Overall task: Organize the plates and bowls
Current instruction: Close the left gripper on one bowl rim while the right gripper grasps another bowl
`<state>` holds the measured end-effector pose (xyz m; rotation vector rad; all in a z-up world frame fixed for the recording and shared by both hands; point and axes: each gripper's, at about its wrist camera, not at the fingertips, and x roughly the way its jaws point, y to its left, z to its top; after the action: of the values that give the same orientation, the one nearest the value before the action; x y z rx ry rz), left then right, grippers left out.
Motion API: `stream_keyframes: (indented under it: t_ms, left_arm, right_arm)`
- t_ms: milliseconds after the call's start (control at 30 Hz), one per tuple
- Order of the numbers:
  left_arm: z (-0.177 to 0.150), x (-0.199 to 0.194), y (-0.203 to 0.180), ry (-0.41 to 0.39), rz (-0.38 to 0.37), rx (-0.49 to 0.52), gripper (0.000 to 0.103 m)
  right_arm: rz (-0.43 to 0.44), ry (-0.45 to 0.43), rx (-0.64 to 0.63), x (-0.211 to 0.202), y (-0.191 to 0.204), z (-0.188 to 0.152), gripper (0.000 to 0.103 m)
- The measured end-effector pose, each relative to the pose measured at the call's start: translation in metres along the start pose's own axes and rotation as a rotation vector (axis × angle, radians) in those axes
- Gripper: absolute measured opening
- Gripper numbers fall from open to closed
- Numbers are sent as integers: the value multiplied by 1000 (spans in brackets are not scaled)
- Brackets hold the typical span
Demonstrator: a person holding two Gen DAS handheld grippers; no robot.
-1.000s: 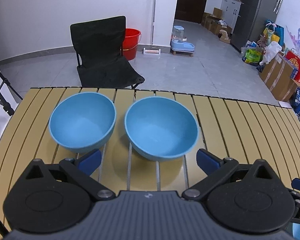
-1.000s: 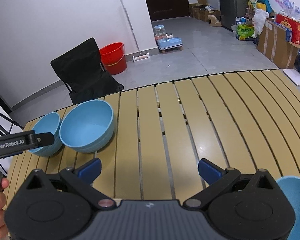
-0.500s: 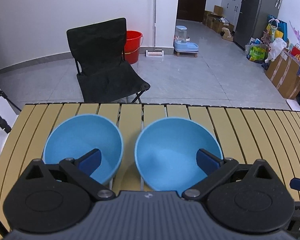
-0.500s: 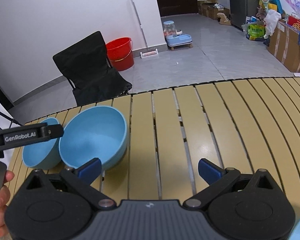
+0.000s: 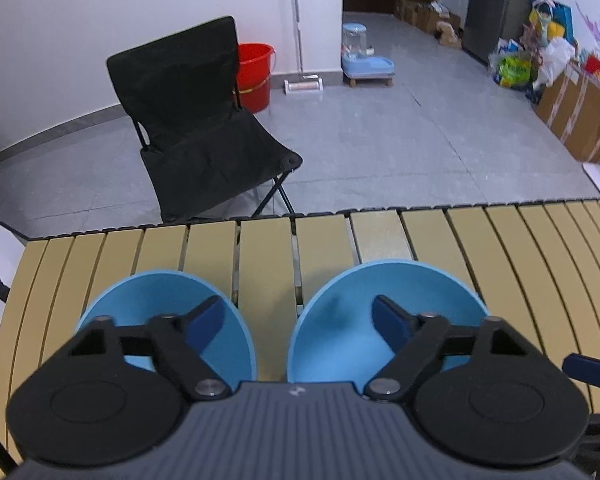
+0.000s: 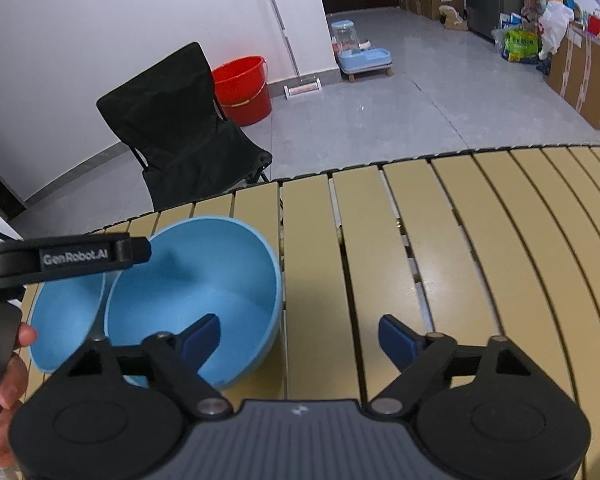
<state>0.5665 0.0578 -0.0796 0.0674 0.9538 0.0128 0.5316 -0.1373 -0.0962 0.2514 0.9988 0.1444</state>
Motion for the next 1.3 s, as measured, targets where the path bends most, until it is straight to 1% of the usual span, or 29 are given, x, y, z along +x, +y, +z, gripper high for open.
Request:
stream_keyframes:
  t_ms: [67, 100, 133, 167, 200, 267, 300, 333, 367, 400, 467, 533, 600, 700, 1100, 1300]
  left_arm:
    - [0, 6, 0, 8, 2, 12, 70]
    - [-1, 8, 0, 10, 3, 18, 64]
    - [-1, 9, 0, 13, 3, 24, 60]
    - [-1, 11, -1, 17, 3, 27, 53]
    - [-2, 12, -2, 21, 0, 31, 46]
    - [-2, 14, -3, 29, -3, 39, 40]
    - [-2, 15, -4, 34, -5, 42, 34]
    - [-3, 15, -5, 38, -7, 46, 30]
    - [-3, 16, -5, 43, -8, 47, 23]
    - [-3, 17, -5, 47, -9, 47, 19]
    - [-3, 18, -4, 50, -7, 45, 19]
    - [-3, 20, -4, 50, 4, 40, 19]
    - [-4, 21, -5, 54, 7, 30, 18]
    - [-6, 20, -7, 53, 17, 28, 14]
    - [-7, 12, -10, 39, 20, 24, 13]
    - [-5, 6, -8, 32, 13, 11, 13]
  right_arm:
    - [3, 10, 8, 5, 0, 2, 69]
    - [3, 14, 14, 7, 0, 3, 66]
    - [5, 17, 17, 10, 1, 6, 58]
    - [8, 22, 21, 12, 2, 6, 51]
    - [12, 28, 24, 13, 2, 6, 48]
    - [22, 37, 28, 16, 3, 7, 38]
    - [27, 41, 30, 16, 4, 7, 36]
    - [33, 46, 33, 16, 3, 7, 35]
    - [37, 49, 34, 17, 3, 6, 34]
    - [40, 50, 34, 17, 3, 6, 32]
    - [45, 56, 36, 20, 4, 7, 20]
    - [61, 71, 42, 22, 4, 7, 15]
    - [73, 78, 40, 23, 5, 5, 13]
    - [70, 76, 36, 22, 5, 5, 12]
    - [61, 72, 52, 19, 3, 2, 11]
    - [62, 55, 57, 8, 2, 1, 11]
